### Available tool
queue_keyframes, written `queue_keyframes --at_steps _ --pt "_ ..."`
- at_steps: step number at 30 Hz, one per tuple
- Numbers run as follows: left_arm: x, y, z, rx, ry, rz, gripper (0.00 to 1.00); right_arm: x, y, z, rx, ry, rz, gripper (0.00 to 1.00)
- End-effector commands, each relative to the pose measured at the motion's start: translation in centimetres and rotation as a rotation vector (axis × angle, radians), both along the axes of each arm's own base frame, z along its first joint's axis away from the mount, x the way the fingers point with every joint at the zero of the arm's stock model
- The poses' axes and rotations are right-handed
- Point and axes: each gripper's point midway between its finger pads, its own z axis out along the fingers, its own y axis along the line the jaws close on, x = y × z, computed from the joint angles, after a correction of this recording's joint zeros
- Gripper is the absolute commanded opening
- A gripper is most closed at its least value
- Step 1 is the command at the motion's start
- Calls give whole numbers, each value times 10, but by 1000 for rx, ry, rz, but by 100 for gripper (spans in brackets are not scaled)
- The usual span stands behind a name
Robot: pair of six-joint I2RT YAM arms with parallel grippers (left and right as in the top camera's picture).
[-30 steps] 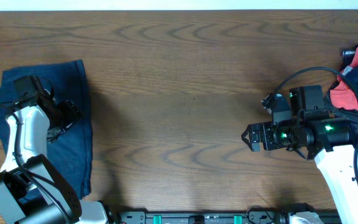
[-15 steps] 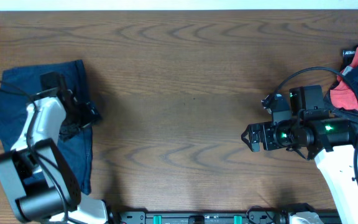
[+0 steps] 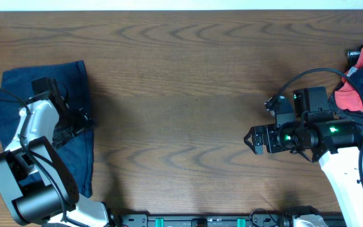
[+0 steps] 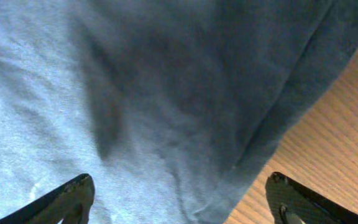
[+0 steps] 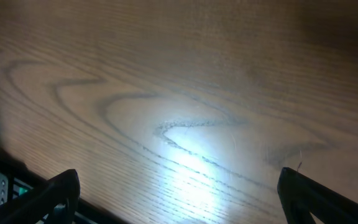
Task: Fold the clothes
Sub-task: 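Move the left gripper onto the blue denim garment and grasp its edge, then drag the held denim garment with the left gripper toward table center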
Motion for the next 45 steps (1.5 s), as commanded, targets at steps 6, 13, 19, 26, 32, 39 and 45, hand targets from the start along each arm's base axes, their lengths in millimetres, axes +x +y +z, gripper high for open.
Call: queue_keyframes --at_steps 6,13,19,26,32,39,45 --pt "3 9 4 41 3 -3 89 5 6 10 17 -40 30 99" --pt "-1 16 0 40 16 23 89 5 5 10 16 -37 31 99" --pt "-7 18 -15 29 66 31 84 5 5 10 16 -37 30 99" --pt "-9 17 -25 16 93 34 22 4 5 9 16 -34 30 99" --pt "-6 19 -25 23 76 64 6 5 5 10 16 -39 30 99" --pt "1 15 -10 30 51 84 6 6 5 10 16 -43 30 99" --pt "24 -7 40 60 -38 16 6 8 6 11 18 -52 30 99"
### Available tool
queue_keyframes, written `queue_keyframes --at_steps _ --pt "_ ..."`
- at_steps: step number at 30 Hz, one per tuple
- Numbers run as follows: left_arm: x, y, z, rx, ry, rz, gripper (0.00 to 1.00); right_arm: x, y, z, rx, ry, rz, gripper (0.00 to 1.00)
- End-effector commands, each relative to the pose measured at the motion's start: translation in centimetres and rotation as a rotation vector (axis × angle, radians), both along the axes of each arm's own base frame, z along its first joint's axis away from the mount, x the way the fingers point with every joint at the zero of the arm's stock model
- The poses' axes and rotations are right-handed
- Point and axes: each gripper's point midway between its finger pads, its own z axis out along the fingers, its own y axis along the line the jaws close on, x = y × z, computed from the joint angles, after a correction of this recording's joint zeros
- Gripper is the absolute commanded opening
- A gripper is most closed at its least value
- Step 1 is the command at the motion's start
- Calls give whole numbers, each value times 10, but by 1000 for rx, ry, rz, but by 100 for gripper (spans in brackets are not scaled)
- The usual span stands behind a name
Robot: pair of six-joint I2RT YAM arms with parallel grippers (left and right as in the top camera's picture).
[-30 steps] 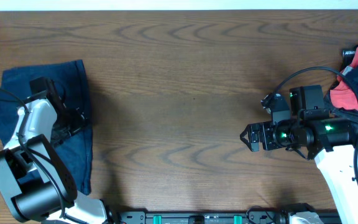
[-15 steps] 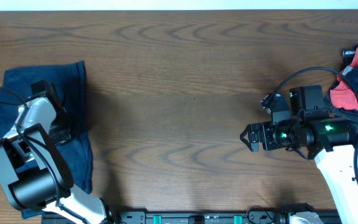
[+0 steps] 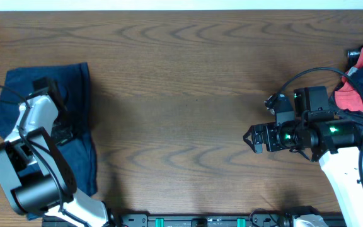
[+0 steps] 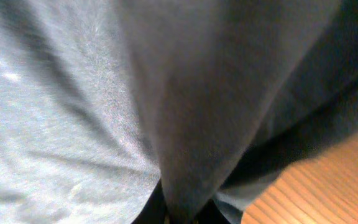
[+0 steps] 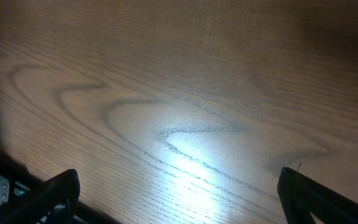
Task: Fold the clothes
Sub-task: 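Drag the held denim garment with the left gripper toward table center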
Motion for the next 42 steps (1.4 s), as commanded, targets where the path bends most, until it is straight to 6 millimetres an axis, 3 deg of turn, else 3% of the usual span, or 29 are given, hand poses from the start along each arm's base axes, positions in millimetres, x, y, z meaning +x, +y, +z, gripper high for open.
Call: queue_keyframes --at_steps 1,7,12,17,22,31,38,42 --pt "29 -15 47 41 -127 -40 6 4 4 9 8 -35 27 99" --pt "58 -84 90 48 -253 -240 6 6 4 10 10 -45 27 99" --pt "73 -159 95 6 -318 -413 6 6 4 10 10 -45 27 99" --pt "73 -235 94 -104 -370 -578 6 7 4 10 10 -48 27 99" --pt "58 -291 89 -140 -372 -720 6 7 4 10 11 -49 27 99" --pt "11 -368 63 -267 -279 -923 6 13 5 13 13 -76 26 99" --pt "-27 -405 29 -304 -164 -1041 6 24 -3 23 -26 -114 -20 99" --pt "-42 -419 25 -323 -147 -1089 6 31 -3 35 -24 -148 -25 99"
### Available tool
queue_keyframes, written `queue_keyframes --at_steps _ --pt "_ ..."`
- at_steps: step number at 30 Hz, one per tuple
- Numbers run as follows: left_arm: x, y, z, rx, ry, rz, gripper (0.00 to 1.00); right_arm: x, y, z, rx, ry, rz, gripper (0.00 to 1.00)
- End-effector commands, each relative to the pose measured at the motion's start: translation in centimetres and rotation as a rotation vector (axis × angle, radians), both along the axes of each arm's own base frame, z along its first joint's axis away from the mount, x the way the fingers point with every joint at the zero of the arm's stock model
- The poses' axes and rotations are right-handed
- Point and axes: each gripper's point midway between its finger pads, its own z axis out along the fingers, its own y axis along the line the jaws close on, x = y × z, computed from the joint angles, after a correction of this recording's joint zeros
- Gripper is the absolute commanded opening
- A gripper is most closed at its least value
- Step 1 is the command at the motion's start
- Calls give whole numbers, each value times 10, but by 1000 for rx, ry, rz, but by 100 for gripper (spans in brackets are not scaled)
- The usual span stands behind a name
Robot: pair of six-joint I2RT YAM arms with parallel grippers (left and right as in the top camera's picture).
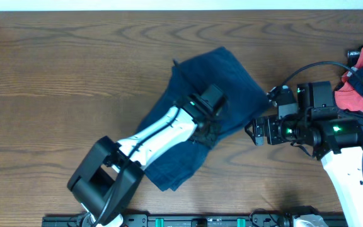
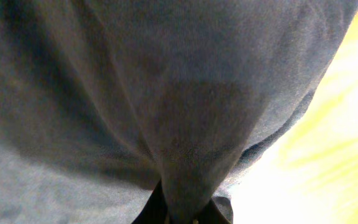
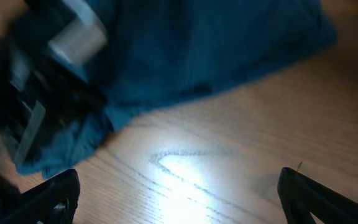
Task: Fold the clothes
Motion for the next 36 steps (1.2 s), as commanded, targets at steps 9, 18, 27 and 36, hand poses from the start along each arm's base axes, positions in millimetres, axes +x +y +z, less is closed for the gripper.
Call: queue_keyframes --at_steps 9,18,27,36 --pt "-22 -29 6 -59 20 -77 90 22 -16 28 -8 -81 -109 99" --pt "25 23 7 -13 9 116 98 23 -86 21 -39 -23 -408 99" --pt "65 96 44 -37 -33 322 98 26 -136 -6 -19 88 -602 99" --pt "54 141 72 59 -75 385 99 47 -140 -80 -8 299 -569 99"
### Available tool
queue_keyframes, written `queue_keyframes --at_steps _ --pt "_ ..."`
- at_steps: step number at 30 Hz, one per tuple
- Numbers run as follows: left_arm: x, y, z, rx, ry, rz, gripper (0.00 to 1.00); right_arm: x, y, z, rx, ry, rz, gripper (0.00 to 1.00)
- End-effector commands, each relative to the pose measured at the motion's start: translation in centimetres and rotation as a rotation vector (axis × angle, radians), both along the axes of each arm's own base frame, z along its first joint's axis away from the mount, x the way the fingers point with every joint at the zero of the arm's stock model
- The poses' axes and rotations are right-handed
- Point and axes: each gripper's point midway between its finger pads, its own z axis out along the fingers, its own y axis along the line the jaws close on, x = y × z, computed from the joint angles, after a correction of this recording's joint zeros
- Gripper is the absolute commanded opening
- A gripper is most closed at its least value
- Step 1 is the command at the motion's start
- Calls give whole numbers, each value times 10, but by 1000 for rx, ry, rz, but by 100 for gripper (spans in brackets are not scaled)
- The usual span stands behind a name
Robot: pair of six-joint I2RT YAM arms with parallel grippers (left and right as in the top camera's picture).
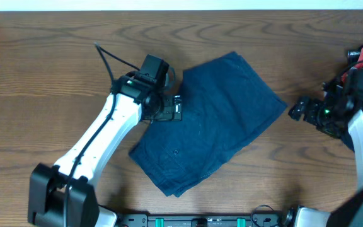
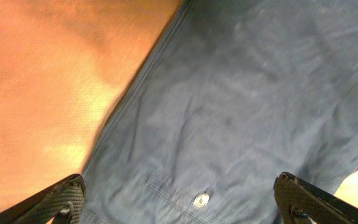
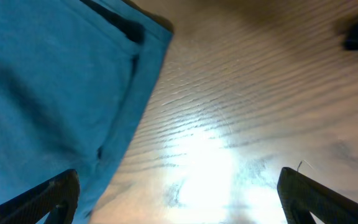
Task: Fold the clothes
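Observation:
A pair of dark blue shorts (image 1: 213, 123) lies spread out in the middle of the table. My left gripper (image 1: 176, 108) stands open at the shorts' upper left edge. In the left wrist view the blue cloth (image 2: 241, 106) with a metal button (image 2: 199, 200) fills most of the picture, and my left gripper (image 2: 182, 205) has nothing between its fingers. My right gripper (image 1: 295, 110) is open just right of the shorts. In the right wrist view it (image 3: 179, 199) hangs over bare wood, with the shorts' hem (image 3: 55, 81) to the left.
A pile of red and dark clothes lies at the far right edge of the wooden table (image 1: 55, 50). The arms' base rail (image 1: 200, 221) runs along the front edge.
My left gripper has opened and let go of the shorts, and now sits at their left edge. The shorts lie flatter. My right gripper has moved right, off the cloth.
The shorts lay at the far left with my left gripper open over them. Then that gripper was shut on the cloth. Then the shorts were in the middle, bunched and still held. Now they lie released and spread there.

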Motion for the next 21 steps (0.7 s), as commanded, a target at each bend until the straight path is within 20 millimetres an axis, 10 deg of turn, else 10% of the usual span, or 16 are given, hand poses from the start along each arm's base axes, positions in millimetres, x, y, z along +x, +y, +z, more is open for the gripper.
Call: queue_keyframes --at_steps 1,11,21 --pt "-7 11 1 61 15 -2 99 8 -1 -19 30 40 13 99" --pt "-45 20 -41 79 86 37 93 9 1 -40 34 88 66 99" --pt "-81 22 -38 -32 -58 96 98 11 40 -45 -77 131 157 99"
